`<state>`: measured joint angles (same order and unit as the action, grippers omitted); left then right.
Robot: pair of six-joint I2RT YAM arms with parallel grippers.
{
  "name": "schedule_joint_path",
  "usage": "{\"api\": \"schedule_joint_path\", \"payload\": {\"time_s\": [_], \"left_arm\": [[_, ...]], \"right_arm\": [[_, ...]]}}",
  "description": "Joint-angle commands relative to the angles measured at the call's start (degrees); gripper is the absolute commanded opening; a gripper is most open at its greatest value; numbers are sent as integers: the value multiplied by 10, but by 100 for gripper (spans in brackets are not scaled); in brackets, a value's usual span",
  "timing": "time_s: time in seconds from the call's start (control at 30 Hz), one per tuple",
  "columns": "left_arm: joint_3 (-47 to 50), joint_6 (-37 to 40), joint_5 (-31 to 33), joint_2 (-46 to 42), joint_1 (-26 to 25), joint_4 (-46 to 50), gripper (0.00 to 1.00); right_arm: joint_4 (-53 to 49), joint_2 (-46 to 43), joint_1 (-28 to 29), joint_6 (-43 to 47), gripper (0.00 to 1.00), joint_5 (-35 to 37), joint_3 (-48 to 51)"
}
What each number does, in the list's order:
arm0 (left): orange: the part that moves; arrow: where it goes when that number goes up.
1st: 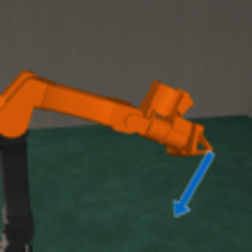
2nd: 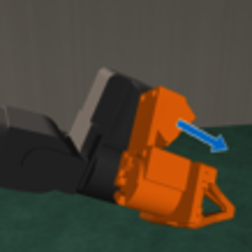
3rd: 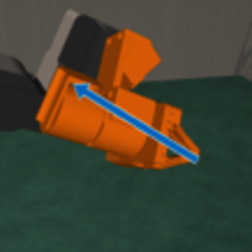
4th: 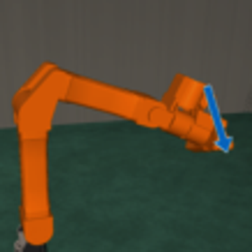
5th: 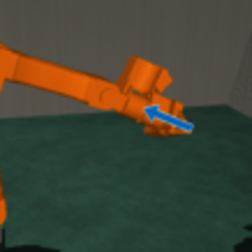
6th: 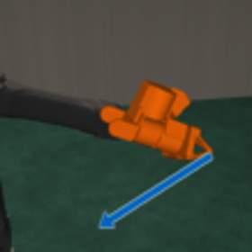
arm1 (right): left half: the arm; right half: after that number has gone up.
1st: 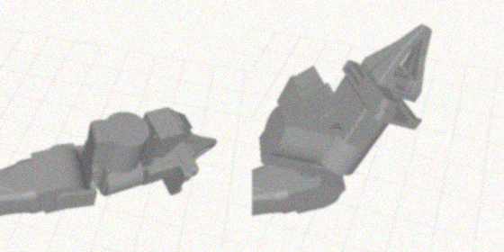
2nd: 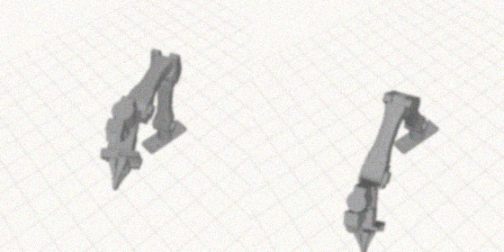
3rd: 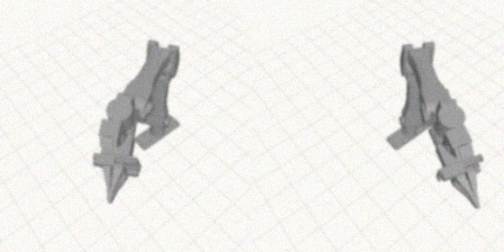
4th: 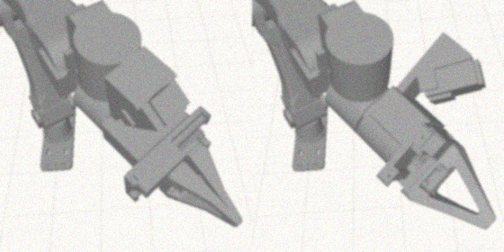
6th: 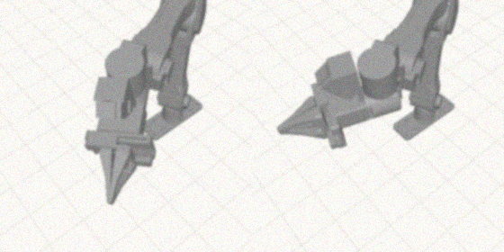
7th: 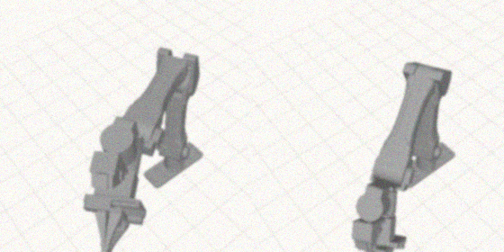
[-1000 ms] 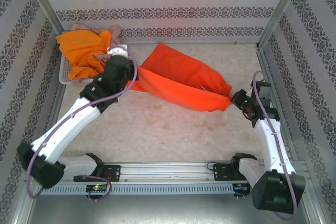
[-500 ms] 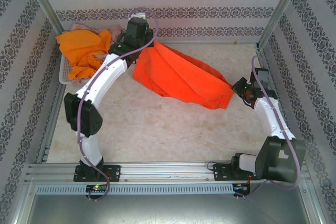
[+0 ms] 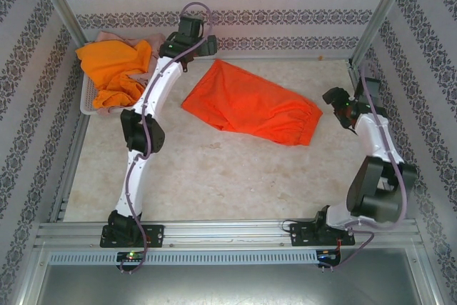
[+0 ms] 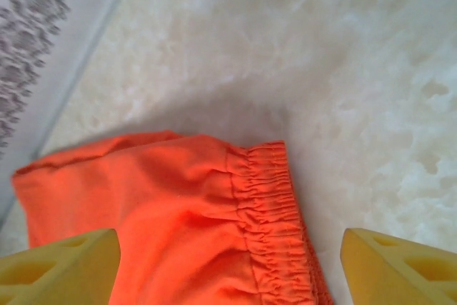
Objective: Fold and stack the shorts
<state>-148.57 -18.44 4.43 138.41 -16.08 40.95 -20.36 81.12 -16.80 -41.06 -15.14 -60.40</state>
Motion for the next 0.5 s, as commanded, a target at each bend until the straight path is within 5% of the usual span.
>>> {"api": "schedule_joint_path", "payload": {"time_s": [0.0,0.2,0.3,0.47], "left_arm": [[116,-6,-57,-147,-2,3,100],[603,-121,-153,-370,-3,-346,100],[679,-175,-196,-365,-7,-448,100],[669,-223,-248,-278,-17,-497,100]], "right_arm": [[20,-84,22,-17,85,-49,53],[29,-76,141,9,88,-97,99],[31,-24,182,26,89,-93,93],[23,60,193,49,91,-98,67]]}}
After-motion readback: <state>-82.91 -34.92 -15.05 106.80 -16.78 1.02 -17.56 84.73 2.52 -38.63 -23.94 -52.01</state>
